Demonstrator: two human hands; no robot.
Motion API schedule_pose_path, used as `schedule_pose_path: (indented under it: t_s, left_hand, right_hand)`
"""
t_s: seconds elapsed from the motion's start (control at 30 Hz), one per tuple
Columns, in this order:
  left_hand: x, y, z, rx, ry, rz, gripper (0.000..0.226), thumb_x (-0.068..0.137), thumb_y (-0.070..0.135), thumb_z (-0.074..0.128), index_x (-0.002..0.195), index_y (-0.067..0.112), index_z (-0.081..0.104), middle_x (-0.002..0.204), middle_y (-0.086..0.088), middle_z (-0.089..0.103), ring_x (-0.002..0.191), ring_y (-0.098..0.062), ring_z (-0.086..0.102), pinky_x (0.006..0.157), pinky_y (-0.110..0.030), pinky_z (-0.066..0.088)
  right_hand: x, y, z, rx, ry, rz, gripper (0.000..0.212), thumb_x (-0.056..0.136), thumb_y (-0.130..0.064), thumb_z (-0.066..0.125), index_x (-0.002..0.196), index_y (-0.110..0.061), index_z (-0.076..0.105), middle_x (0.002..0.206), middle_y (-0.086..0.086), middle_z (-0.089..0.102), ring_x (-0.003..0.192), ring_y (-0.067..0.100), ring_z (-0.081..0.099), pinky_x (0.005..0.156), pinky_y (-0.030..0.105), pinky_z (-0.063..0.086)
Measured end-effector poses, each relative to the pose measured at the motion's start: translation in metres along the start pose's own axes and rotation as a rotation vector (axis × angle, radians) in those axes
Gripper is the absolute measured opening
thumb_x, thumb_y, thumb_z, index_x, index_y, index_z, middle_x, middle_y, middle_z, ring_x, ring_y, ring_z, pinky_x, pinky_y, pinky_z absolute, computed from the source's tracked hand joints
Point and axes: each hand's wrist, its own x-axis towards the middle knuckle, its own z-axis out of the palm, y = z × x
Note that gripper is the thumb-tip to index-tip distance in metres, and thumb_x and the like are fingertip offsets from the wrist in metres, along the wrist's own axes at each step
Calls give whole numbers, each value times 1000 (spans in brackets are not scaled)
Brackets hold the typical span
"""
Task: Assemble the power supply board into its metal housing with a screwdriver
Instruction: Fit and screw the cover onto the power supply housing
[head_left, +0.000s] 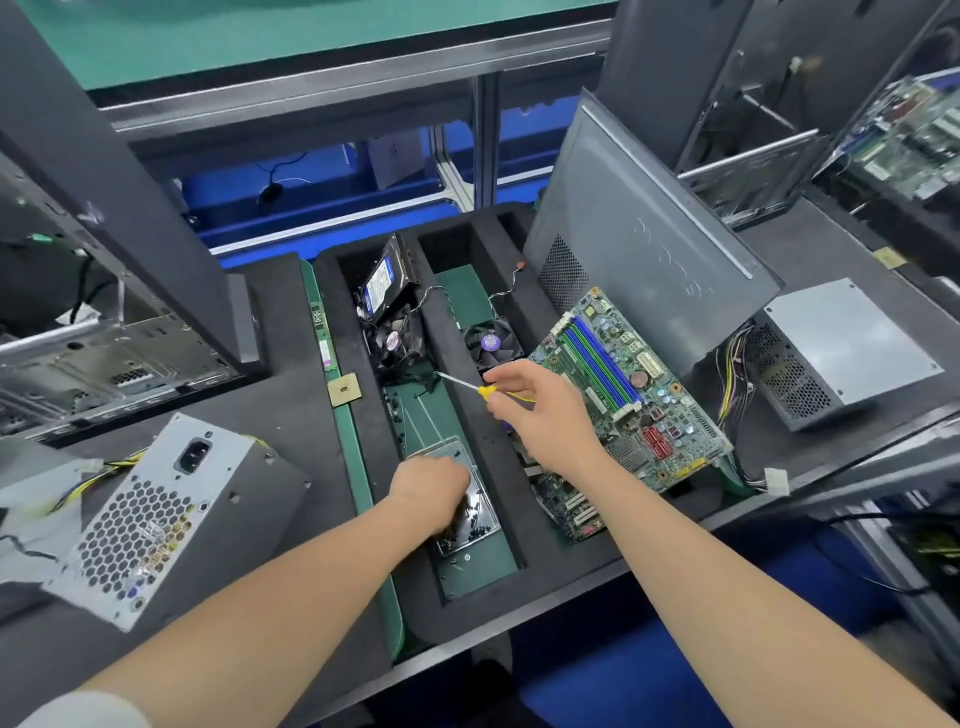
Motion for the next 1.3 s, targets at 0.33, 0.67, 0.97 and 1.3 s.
schedule_pose_path:
  t_s: [0.33,0.67,0.97,1.3]
  left_hand:
    - [-42,-55,-84,-841,399,22,15,84,1,69,88,15,64,86,3,66,87,-18,65,64,-11,41]
    - [-130,-175,-109,-2424,476,-14,17,90,9,70,107,8,69,80,-1,73,70,-6,65,67,-16,56]
    - [-178,-237,-66,-2557,668,138,14,85,18,73,91,6,77,87,-6,71,77,-7,68,72,-17,57]
    - [-209,-256,-50,-2430,778,204,12,81,15,74,90,8,72,84,-6,72,74,-9,69,76,-19,59]
  right_hand:
    - [21,-43,22,432,171,33,18,83,-12,80,101,-15,79,94,11,79,81,28,77,91,52,61]
    - [41,-153,68,685,145,-178,27,76,-13,86,96,-8,67,83,11,74,69,31,70,60,32,55]
    - [22,-232,125,615,55,-373,15,91,-3,74,104,2,67,75,5,69,65,18,62,62,28,55]
    - [9,-262,156,443,30,-494,15,91,-14,76,104,-12,69,80,-2,72,72,19,69,64,30,57]
